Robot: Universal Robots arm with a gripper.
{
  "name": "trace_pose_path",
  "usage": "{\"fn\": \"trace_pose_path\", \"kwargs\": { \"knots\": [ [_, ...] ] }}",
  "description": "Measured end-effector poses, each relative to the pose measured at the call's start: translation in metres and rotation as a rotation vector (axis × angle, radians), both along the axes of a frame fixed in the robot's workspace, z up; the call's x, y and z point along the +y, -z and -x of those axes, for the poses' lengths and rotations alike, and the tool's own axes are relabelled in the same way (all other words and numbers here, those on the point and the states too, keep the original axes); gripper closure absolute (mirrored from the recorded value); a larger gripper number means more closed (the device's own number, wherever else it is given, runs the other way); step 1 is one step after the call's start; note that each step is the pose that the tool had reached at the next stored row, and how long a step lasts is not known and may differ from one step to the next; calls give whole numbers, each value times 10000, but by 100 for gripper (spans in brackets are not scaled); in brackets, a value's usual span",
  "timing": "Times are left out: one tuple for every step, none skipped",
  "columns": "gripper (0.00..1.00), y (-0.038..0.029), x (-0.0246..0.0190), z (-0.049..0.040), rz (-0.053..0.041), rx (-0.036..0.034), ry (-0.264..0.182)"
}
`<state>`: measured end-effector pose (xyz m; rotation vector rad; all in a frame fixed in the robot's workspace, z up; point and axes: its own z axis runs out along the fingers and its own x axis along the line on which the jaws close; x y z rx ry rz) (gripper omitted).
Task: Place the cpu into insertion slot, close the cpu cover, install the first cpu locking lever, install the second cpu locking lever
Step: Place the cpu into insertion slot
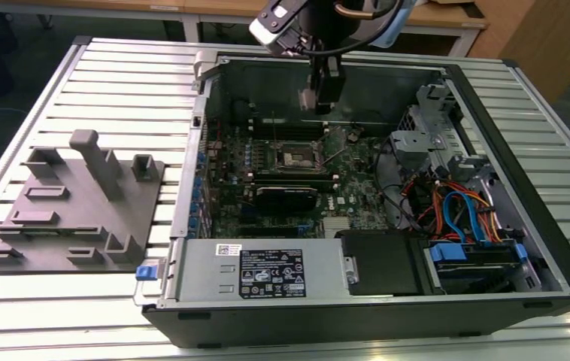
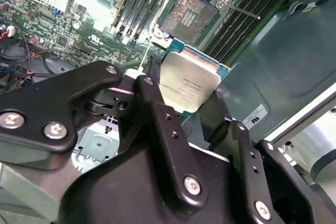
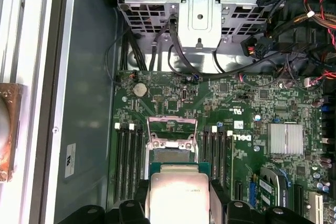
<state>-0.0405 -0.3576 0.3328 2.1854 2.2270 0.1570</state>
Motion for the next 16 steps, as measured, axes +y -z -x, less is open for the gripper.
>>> {"fn": "trace_pose_path", "kwargs": {
  "knots": [
    [46, 5, 0, 0, 0, 0, -1],
    [46, 8, 0, 0, 1, 1, 0],
    [46, 12, 0, 0, 0, 0, 0],
    [46, 15, 0, 0, 0, 0, 0],
    [46, 18, 0, 0, -2, 0, 0],
    [46, 21, 0, 0, -4, 0, 0],
    [46, 24, 0, 0, -5, 0, 0],
    [46, 26, 0, 0, -4, 1, 0],
    [46, 29, 0, 0, -5, 1, 0],
    [46, 31, 0, 0, -5, 0, 0],
    [46, 33, 0, 0, -5, 0, 0],
    [46, 35, 0, 0, -5, 0, 0],
    [46, 37, 0, 0, -5, 0, -1],
    [46, 39, 0, 0, -6, 0, 0],
    [46, 41, 0, 0, -6, 0, -1],
    [46, 43, 0, 0, -5, 0, 0]
  ]
}}
